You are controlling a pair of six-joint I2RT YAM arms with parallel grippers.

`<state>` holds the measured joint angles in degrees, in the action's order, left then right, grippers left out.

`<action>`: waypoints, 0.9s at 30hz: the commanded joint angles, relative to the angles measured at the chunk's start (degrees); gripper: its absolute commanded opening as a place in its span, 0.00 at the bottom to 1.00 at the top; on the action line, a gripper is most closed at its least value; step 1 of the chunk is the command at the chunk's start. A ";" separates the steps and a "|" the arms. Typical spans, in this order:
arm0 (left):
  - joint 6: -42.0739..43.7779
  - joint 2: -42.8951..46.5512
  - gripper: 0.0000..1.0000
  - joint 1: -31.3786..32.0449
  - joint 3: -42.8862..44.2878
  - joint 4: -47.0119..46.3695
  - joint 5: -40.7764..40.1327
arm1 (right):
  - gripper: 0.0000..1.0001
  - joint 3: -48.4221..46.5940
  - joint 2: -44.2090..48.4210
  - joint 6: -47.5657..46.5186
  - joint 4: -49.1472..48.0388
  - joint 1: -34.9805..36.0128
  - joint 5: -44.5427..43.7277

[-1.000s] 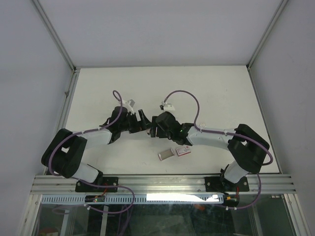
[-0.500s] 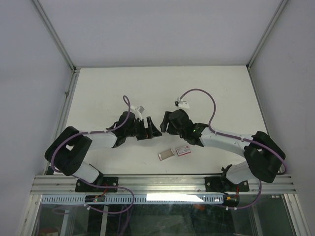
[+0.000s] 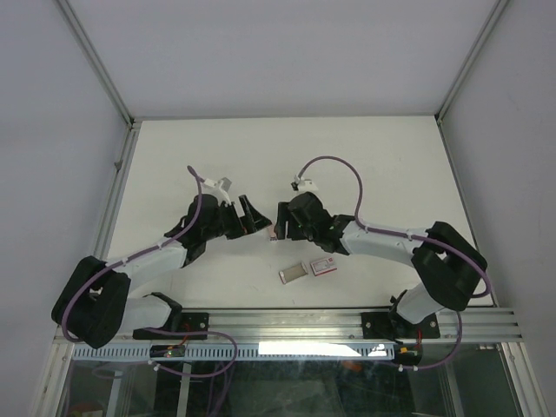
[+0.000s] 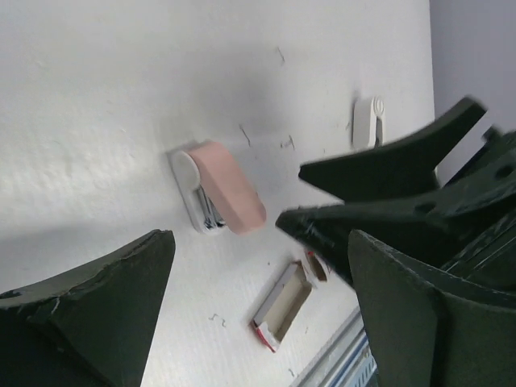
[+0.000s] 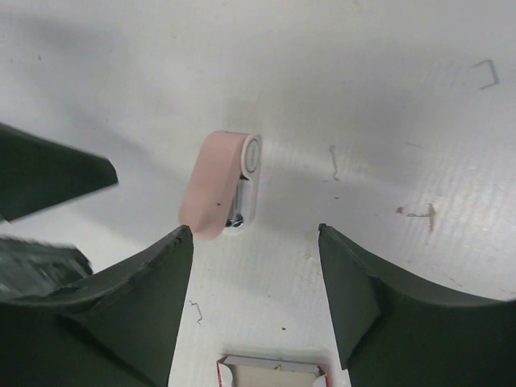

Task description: Load the staples into the stapler

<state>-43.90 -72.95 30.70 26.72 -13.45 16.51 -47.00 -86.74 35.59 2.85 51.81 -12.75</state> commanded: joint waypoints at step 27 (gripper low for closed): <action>-0.86 2.55 0.92 -11.62 -1.67 -3.98 3.00 | 0.22 -17.75 -19.64 -0.09 10.94 7.91 -11.55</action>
<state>-42.89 -70.15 19.42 26.24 -12.53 16.84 -63.29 -105.54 35.68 13.87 59.42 -21.76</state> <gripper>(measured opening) 0.927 0.317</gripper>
